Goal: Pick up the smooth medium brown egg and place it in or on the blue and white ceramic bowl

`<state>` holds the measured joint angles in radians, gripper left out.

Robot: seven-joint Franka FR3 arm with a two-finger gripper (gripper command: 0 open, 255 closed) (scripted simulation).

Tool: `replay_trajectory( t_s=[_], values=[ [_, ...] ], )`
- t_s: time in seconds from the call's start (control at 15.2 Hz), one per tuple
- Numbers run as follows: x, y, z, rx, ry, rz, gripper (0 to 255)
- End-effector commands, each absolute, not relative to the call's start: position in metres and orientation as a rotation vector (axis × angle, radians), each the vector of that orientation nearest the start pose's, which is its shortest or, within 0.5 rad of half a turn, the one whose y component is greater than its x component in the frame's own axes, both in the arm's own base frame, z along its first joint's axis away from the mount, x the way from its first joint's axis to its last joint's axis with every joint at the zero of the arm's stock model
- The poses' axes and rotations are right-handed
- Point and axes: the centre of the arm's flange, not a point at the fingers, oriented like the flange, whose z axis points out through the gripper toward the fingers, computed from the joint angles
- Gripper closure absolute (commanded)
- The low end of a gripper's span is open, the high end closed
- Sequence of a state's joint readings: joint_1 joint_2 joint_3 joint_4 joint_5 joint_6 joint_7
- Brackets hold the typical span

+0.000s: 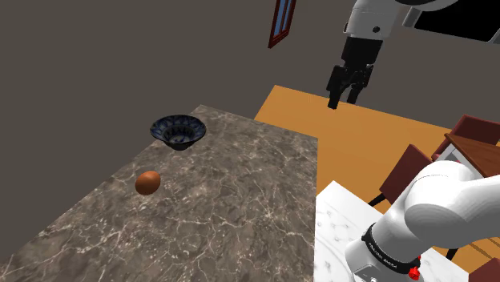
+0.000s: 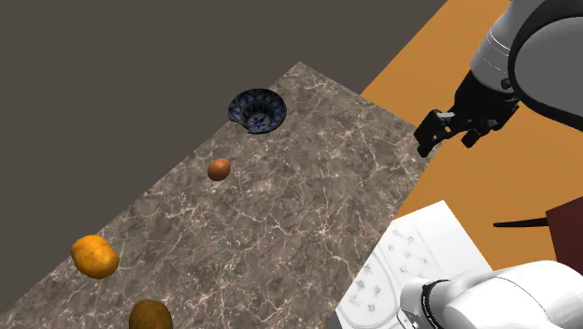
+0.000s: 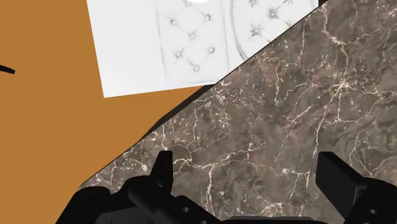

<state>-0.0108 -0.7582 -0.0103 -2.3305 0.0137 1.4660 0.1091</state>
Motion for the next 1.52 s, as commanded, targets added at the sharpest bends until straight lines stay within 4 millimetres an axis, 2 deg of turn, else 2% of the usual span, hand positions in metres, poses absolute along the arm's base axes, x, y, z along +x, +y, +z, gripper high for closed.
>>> replay_trajectory(
  t_s=[0.0,0.73,1.45],
  values=[
    [0.303,-0.006,0.585,-3.115,0.197,0.168,0],
    [0.35,0.112,0.524,-3.101,0.274,0.1,0],
    [0.405,0.228,0.465,-3.083,0.349,0.032,0]
  ],
)
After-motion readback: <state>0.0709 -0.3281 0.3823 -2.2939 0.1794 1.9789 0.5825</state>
